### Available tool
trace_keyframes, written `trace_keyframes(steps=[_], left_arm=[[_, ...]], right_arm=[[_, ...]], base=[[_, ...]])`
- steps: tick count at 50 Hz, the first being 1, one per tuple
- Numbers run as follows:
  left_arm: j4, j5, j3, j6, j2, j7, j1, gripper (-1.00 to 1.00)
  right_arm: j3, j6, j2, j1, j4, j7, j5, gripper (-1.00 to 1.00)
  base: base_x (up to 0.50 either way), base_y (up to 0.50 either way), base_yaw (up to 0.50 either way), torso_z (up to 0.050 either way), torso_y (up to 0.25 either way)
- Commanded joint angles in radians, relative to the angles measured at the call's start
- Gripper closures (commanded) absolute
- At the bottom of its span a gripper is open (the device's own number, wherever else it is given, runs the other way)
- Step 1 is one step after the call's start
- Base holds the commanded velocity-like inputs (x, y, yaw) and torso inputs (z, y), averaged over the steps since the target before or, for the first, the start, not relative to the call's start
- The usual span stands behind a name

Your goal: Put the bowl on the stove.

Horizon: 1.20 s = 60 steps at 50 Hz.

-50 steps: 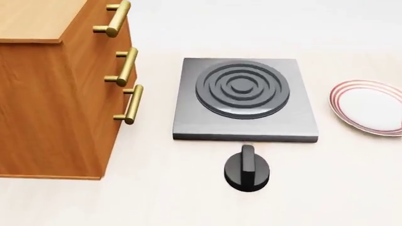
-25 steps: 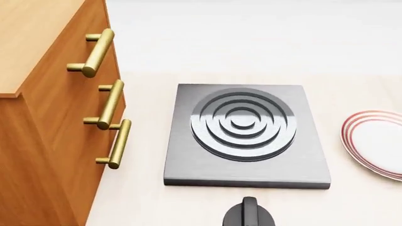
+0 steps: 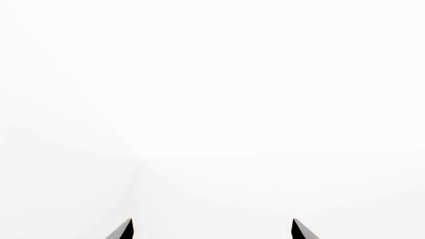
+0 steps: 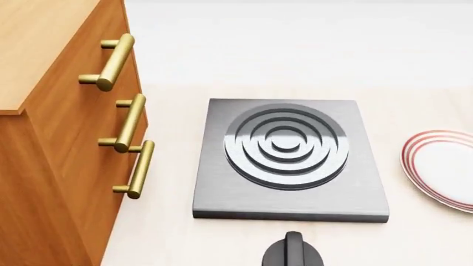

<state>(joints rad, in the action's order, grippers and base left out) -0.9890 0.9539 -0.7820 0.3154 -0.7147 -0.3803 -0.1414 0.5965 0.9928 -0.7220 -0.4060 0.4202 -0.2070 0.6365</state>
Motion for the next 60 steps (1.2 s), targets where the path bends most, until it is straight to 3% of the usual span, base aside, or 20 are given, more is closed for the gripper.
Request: trace_keyframes(steps=[1, 11, 20, 36, 60], left_arm=[[0.006, -0.027, -0.007, -0.009, 0.027, 0.027, 0.005, -1.00], [0.006, -0.025, -0.006, -0.014, 0.022, 0.023, 0.008, -1.00], [0.009, -0.030, -0.005, -0.021, 0.025, 0.025, 0.016, -1.00], [0.014, -0.037, -0.003, -0.031, 0.026, 0.027, 0.026, -1.00], [0.017, -0.050, 0.012, -0.048, 0.033, 0.029, 0.035, -1.00]], right_arm=[[-0.012, 0.088, -0.173, -0.006, -0.073, -0.091, -0.015, -1.00], [-0.069, 0.185, -0.289, 0.018, -0.158, -0.113, -0.027, -1.00], [-0.068, 0.261, -0.320, 0.077, -0.194, -0.138, -0.018, -1.00], [0.035, 0.266, -0.267, 0.307, -0.181, -0.183, -0.052, -1.00], [-0.026, 0.195, -0.182, 0.370, -0.228, -0.147, -0.100, -1.00]], base=[[0.00, 0.00, 0.00, 0.000, 0.000], [0.00, 0.00, 0.00, 0.000, 0.000], [0.00, 0.00, 0.00, 0.000, 0.000], [0.00, 0.00, 0.00, 0.000, 0.000], [0.00, 0.00, 0.00, 0.000, 0.000]])
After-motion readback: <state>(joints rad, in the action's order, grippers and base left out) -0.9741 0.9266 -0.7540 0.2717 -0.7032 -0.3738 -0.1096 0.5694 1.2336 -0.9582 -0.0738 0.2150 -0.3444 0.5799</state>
